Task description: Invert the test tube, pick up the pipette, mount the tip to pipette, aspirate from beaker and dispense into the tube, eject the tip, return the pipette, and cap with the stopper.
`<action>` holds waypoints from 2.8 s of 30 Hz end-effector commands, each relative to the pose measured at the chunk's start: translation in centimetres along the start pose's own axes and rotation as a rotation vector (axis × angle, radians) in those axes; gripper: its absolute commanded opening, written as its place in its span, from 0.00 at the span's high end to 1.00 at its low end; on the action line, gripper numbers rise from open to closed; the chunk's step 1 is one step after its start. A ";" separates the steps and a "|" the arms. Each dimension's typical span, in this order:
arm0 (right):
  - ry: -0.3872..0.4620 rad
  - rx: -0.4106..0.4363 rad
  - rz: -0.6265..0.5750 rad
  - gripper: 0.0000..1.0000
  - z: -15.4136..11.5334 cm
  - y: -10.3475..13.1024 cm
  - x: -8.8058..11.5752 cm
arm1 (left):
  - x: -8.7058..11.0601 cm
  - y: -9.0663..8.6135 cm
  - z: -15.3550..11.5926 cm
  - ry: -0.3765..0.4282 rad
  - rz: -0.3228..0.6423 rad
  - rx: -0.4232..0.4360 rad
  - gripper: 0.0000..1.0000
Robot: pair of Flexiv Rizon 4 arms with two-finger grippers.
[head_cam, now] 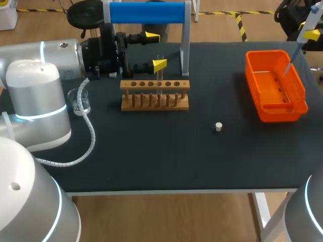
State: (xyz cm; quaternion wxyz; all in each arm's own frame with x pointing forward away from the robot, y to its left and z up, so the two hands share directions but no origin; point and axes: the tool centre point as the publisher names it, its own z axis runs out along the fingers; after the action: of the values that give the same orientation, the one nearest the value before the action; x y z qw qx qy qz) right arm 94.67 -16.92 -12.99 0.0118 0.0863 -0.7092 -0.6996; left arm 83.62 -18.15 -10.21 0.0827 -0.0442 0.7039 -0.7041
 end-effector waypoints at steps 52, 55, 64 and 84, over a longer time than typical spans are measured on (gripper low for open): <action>-0.063 0.014 0.005 1.00 0.2 0.4 0.5 | -2.8 -2.2 9.7 -0.067 -0.027 -0.009 0.00; -0.063 0.014 0.005 1.00 0.2 0.4 0.5 | -3.6 -3.1 12.6 -0.065 -0.027 -0.011 0.00; -0.063 0.014 0.005 1.00 0.2 0.4 0.5 | -4.7 -5.5 20.3 0.017 -0.007 -0.002 0.00; -0.063 0.014 0.005 1.00 0.2 0.4 0.5 | -4.7 -5.5 20.3 0.017 -0.007 -0.002 1.00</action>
State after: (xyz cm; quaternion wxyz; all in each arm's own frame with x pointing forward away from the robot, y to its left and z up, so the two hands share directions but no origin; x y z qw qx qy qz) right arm 94.13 -16.72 -12.71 -0.0095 0.0623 -0.7134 -0.6979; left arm 91.63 -37.06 -4.22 0.0709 -0.0385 0.7078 -0.7018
